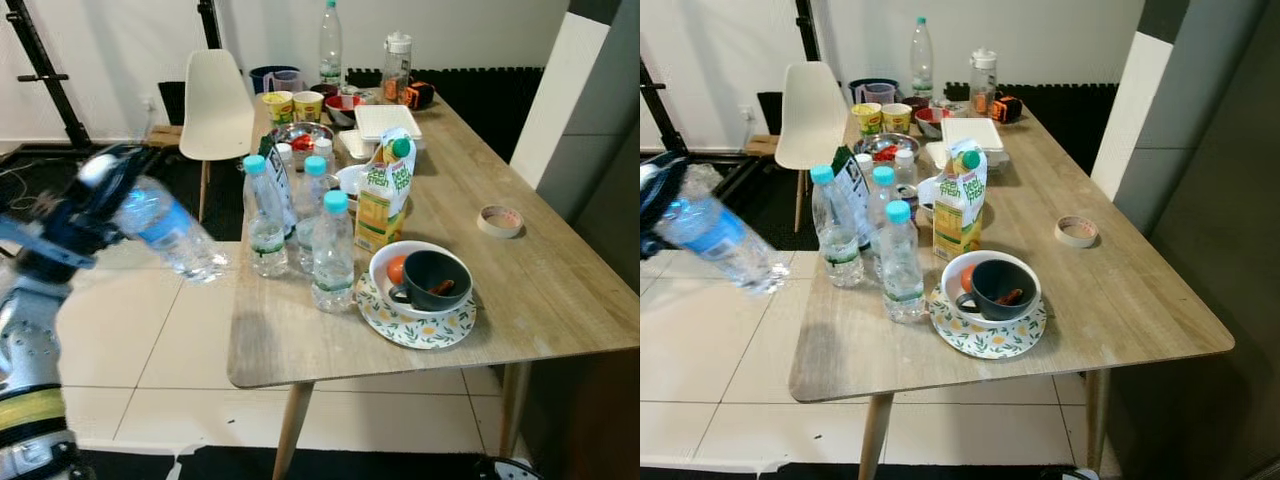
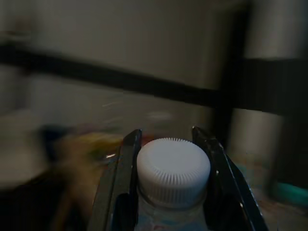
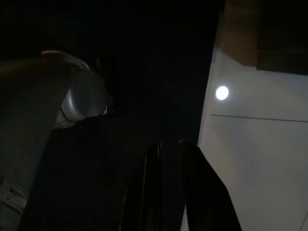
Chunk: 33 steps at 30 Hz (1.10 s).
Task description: Restocking fridge
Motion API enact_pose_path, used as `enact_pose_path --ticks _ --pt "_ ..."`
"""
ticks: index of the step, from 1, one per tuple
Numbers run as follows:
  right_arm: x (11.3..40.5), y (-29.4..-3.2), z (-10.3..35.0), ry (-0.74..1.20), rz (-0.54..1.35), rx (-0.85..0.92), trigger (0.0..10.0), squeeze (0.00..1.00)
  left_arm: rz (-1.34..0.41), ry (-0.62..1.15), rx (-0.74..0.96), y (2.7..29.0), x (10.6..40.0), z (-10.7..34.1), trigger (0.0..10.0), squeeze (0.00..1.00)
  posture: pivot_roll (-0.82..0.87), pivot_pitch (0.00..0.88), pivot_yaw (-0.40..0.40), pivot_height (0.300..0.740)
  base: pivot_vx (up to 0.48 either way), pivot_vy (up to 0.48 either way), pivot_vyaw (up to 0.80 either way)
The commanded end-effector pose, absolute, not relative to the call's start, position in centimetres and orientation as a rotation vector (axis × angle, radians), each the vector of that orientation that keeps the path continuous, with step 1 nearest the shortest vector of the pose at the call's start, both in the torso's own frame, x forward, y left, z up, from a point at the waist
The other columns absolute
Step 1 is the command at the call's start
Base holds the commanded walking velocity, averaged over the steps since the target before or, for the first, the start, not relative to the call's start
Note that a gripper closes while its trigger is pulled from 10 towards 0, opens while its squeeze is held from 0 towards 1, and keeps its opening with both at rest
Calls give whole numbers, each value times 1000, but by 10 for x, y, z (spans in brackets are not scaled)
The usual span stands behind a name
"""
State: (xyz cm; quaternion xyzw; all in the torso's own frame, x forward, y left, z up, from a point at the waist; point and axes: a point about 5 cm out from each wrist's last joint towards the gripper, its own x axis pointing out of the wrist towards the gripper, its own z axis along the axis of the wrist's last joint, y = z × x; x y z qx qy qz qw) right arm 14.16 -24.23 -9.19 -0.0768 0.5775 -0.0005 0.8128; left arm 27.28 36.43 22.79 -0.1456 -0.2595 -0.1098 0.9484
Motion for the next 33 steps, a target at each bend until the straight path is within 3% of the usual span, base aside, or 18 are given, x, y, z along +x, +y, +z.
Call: enact_pose_path --ticks 1,5,6,7,8,9,10,12,16,19,23,24,27,31,33 --pt "139 -243 -93 1243 -4 -170 10000 0 -160 -538 -273 376 267 230 0 0 -114 0 1 740 0 0 0" --pt "139 -243 -93 1243 -3 -171 10000 0 40 -472 -331 401 258 204 0 0 -110 0 -1 740 0 0 0" --pt "139 -243 -93 1243 -3 -172 10000 0 194 -403 -385 414 250 179 0 0 -110 0 -1 740 0 0 0" --pt "139 -243 -93 1243 -3 -172 10000 0 194 -403 -385 414 250 179 0 0 -110 0 -1 740 0 0 0" --pt "139 -243 -92 1244 -3 -173 10000 0 344 -326 -443 422 240 153 1216 0 -111 0 -2 740 0 0 0" --pt "139 -243 -92 1244 -3 -173 10000 0 344 -326 -443 422 240 153 1216 0 -111 0 -2 740 0 0 0" --pt "139 -244 -92 1244 -1 -175 10000 0 549 -160 -492 423 223 107 10000 0 -111 0 -3 740 0 0 0" --pt "139 -244 -92 1244 -1 -175 10000 0 549 -160 -492 423 223 107 10000 0 -111 0 -3 740 0 0 0" --pt "139 -244 -92 1245 0 -179 10000 0 665 83 -496 408 205 56 10000 0 -107 0 -3 740 0 0 0" --pt "139 -244 -92 1245 3 -183 10000 0 757 373 -512 378 170 -5 10000 0 -111 0 -3 740 0 0 0" --pt "139 -244 -92 1246 6 -186 10000 0 798 517 -562 353 146 -37 10000 0 -110 0 -5 740 0 0 0" --pt "139 -243 -93 1246 7 -186 10000 0 824 619 -631 330 125 -60 10000 0 -114 0 1 740 0 0 0" --pt "139 -243 -93 1247 7 -186 10000 0 830 667 -653 317 117 -70 10000 0 -114 0 1 740 0 0 0" --pt "138 -243 -93 1249 9 -188 10000 0 850 863 -731 268 80 -101 10000 0 -112 0 -2 740 -129 0 0" --pt "138 -243 -93 1249 10 -188 10000 0 849 893 -731 261 75 -104 10000 0 -112 0 -2 740 -291 0 0"
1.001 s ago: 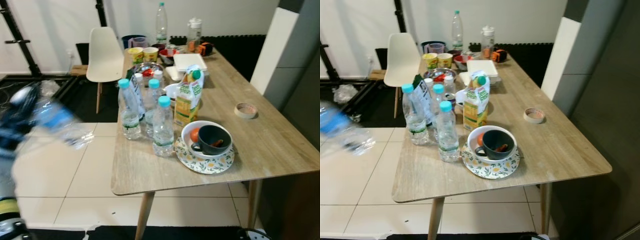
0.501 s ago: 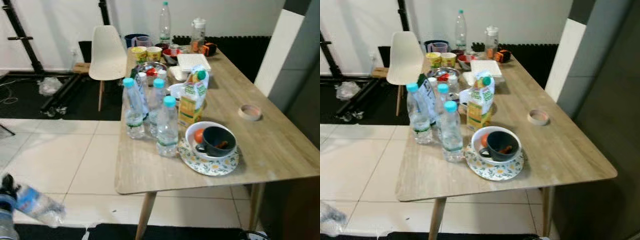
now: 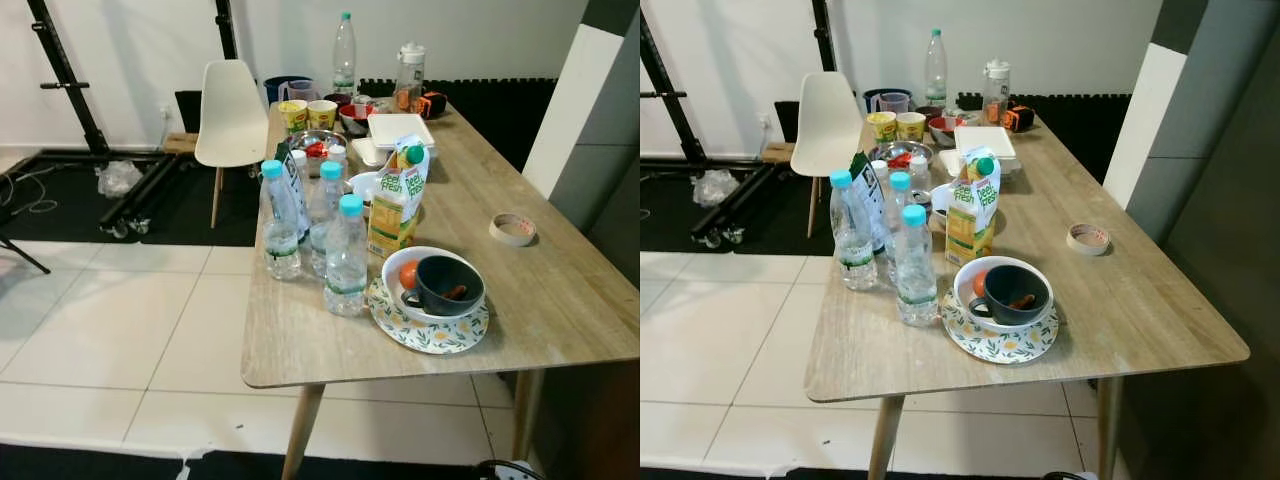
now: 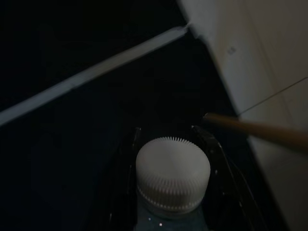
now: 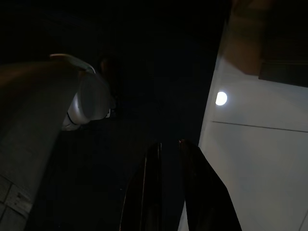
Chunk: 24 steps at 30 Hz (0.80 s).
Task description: Restocking fridge
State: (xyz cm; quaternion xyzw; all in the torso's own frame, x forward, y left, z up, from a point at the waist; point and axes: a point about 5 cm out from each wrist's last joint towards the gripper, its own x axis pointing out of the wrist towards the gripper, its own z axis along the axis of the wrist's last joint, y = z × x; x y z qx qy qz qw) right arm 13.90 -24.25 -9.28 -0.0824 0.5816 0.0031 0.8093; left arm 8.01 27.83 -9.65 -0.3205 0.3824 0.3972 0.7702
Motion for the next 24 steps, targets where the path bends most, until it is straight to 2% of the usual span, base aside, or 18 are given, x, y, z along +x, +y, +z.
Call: enact_pose_path --ticks 1,5,12,17,24 --pt "139 -242 -93 1249 11 -188 10000 0 825 917 -719 256 74 -106 10000 0 -113 0 -1 740 -326 0 0" --pt "139 -242 -93 1247 13 -189 10000 0 730 939 -659 250 87 -105 10000 0 -112 0 -7 740 -326 0 0" --pt "139 -242 -93 1246 9 -188 10000 0 653 904 -605 253 113 -97 10000 0 -114 0 -4 740 -329 0 0" --pt "139 -241 -93 1247 10 -183 10000 0 494 945 -489 245 130 -94 10000 0 -114 0 -1 740 -327 0 0" --pt "139 -241 -93 1246 11 -181 10000 0 466 952 -488 238 134 -95 10000 0 -114 0 -1 740 -327 0 0"
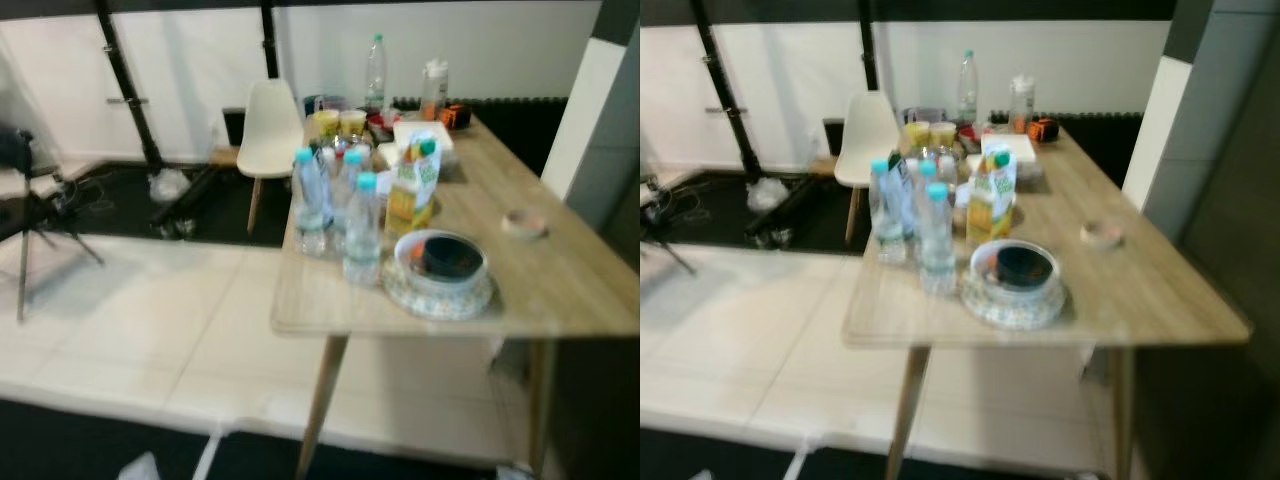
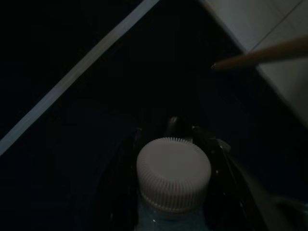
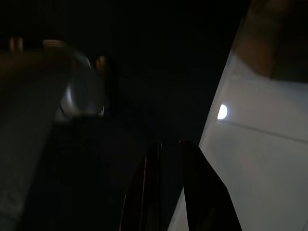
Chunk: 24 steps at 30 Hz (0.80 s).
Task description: Restocking fridge
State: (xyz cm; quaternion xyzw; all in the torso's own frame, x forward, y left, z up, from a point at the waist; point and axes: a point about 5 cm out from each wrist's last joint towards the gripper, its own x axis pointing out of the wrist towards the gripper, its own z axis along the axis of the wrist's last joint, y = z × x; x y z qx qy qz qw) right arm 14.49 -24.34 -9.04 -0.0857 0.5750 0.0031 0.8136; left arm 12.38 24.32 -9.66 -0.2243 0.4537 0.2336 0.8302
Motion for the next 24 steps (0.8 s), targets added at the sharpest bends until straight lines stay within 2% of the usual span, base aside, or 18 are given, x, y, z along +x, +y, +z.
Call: enact_pose_path --ticks 1,17,24 --pt "139 -241 -93 1246 11 -181 10000 0 463 956 -488 237 134 -95 10000 0 -114 0 -1 740 -326 0 0" --pt "140 -241 -93 1240 11 -184 10000 0 459 1000 -491 228 120 -102 10000 0 -114 0 -1 740 -309 0 0" --pt "139 -240 -93 1249 8 -165 10000 0 501 952 -523 233 122 -99 10000 0 -114 0 -1 740 0 0 -716"
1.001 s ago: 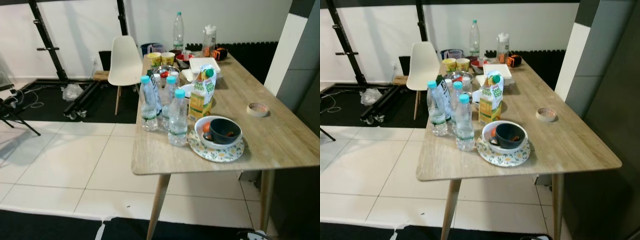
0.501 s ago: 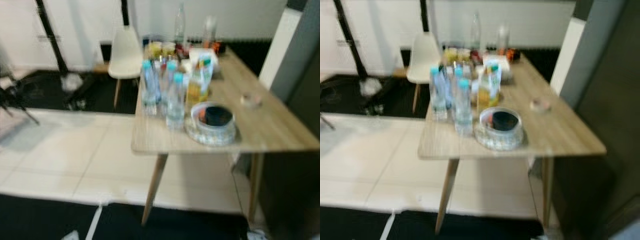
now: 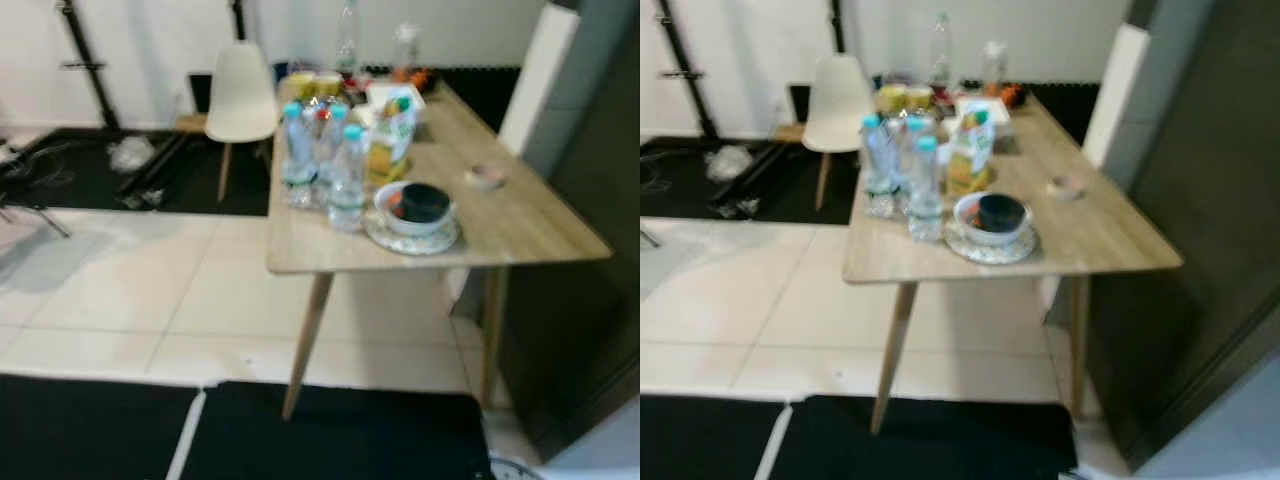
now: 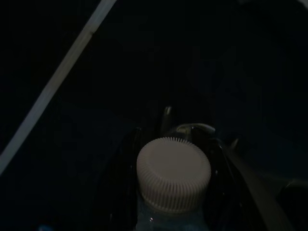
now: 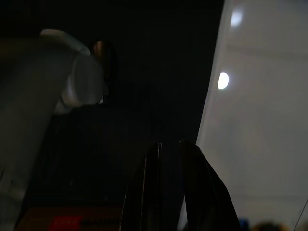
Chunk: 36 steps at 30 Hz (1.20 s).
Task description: Restocking fridge
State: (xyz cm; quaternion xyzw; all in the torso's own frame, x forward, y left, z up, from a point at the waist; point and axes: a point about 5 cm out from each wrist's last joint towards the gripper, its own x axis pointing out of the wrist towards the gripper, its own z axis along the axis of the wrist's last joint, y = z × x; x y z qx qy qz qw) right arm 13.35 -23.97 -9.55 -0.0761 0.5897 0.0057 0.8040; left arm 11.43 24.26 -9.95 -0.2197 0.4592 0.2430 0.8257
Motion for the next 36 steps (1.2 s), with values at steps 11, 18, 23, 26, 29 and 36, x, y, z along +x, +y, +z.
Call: enact_pose_path --ticks 11,18,23,26,29,36 --pt "138 -241 -94 1258 4 -165 10000 0 489 936 -526 238 122 -98 10000 0 -116 0 -6 740 0 0 -716" --pt "138 -241 -94 1261 0 -168 10000 0 433 956 -487 236 122 -98 10000 0 -117 0 -3 740 0 0 -718" --pt "138 -241 -94 1259 -1 -166 10000 0 415 956 -471 234 123 -99 10000 0 -118 0 -3 740 0 0 -719" --pt "138 -241 -94 1254 0 -168 10000 0 383 962 -455 231 124 -99 10000 0 -118 0 -3 740 0 0 -719" --pt "139 -241 -93 1237 -9 -166 10000 0 329 989 -402 227 124 -100 10000 0 -120 0 -4 740 0 0 -723" --pt "140 -240 -93 1227 -12 -155 10000 0 252 1020 -386 217 121 -102 10000 0 -121 0 -3 740 0 -65 -104"
